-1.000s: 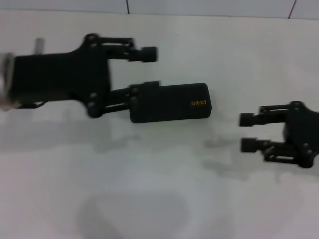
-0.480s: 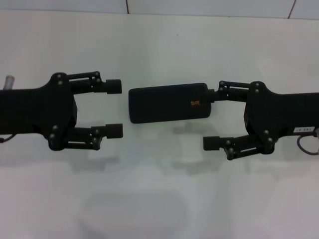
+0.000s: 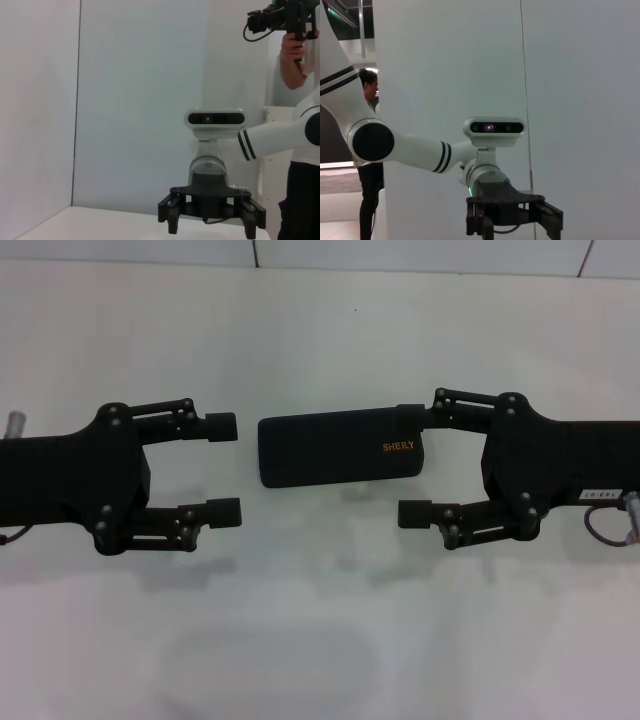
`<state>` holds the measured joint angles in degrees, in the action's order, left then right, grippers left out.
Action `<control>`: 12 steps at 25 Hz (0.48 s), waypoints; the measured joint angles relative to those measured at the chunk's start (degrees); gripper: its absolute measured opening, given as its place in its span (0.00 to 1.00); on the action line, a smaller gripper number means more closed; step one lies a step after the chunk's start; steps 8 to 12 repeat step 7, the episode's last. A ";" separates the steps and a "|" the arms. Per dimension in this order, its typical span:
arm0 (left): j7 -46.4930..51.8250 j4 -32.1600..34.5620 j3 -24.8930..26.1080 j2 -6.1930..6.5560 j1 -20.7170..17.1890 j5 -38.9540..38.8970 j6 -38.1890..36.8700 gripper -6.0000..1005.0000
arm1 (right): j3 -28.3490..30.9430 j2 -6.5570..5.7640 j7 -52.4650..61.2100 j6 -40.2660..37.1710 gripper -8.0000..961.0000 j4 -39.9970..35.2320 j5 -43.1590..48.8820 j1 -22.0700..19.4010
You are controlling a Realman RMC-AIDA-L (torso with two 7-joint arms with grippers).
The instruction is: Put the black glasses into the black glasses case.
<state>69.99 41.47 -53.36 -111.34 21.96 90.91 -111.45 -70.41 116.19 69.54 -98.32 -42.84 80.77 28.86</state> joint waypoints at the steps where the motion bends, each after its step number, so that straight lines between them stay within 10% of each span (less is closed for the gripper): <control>1: -0.13 -0.10 0.05 -0.05 -0.01 0.00 0.04 0.78 | -0.02 0.00 -0.01 0.11 0.91 0.00 -0.01 -0.05; 12: -0.69 -0.48 1.32 -0.38 -0.05 0.20 0.14 0.78 | -0.09 0.00 -0.05 0.42 0.91 0.11 -0.07 -0.13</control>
